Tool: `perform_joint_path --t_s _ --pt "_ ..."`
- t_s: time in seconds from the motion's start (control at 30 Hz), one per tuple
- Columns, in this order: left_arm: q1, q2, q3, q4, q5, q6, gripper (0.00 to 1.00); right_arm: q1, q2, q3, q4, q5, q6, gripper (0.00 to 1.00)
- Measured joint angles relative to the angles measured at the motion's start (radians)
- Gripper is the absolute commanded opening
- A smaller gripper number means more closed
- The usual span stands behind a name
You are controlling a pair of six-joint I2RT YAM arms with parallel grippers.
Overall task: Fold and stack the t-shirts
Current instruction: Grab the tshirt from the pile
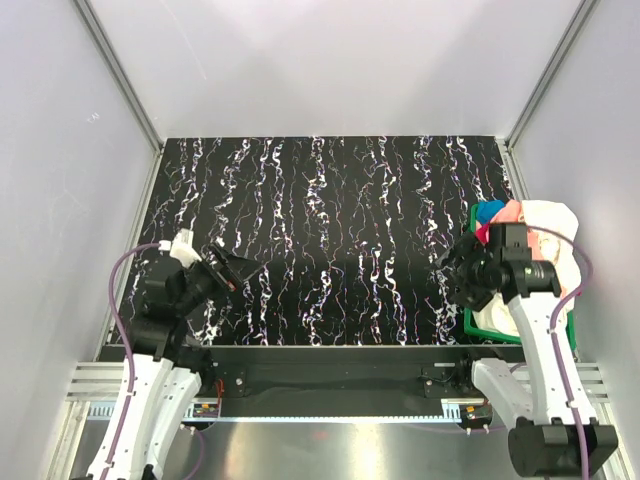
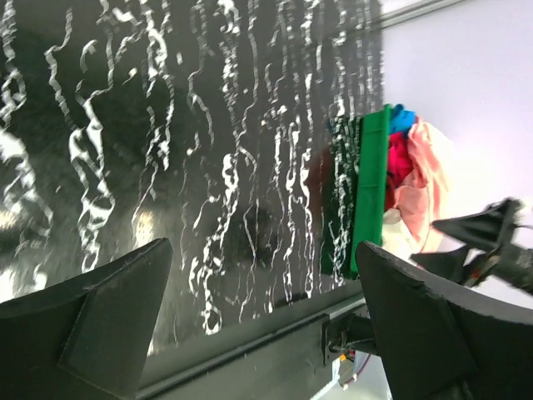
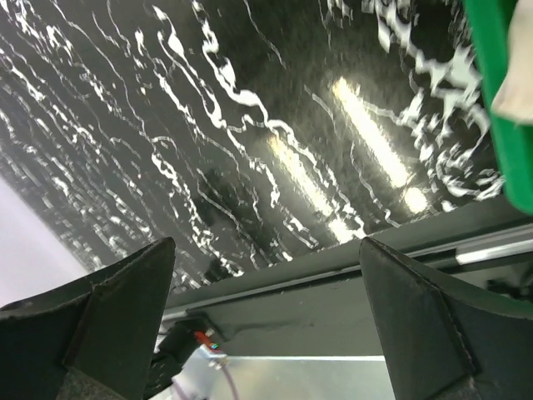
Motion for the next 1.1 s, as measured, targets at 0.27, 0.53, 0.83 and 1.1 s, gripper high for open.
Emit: perform_joint_path --t_s 0.27,0.53,0.83,1.1 --pt "-0.001 0.023 0.108 -0.083 0.093 0.105 0.99 0.000 0.145 0.222 -0.045 0.122 -0.094 0.90" --pt "-0.059 0.035 0.235 -0.093 0.195 0.296 0.93 -0.130 0.412 0.454 -0.063 0.301 -0.098 0.75" --pt "-0.168 0.035 0.313 -0.167 0.207 0.505 0.79 -0.252 0.625 0.613 -0.056 0.532 -0.168 0.66" --pt "-0.221 0.035 0.313 -0.202 0.190 0.557 0.80 -0.277 0.620 0.525 -0.023 0.570 -0.208 0.66"
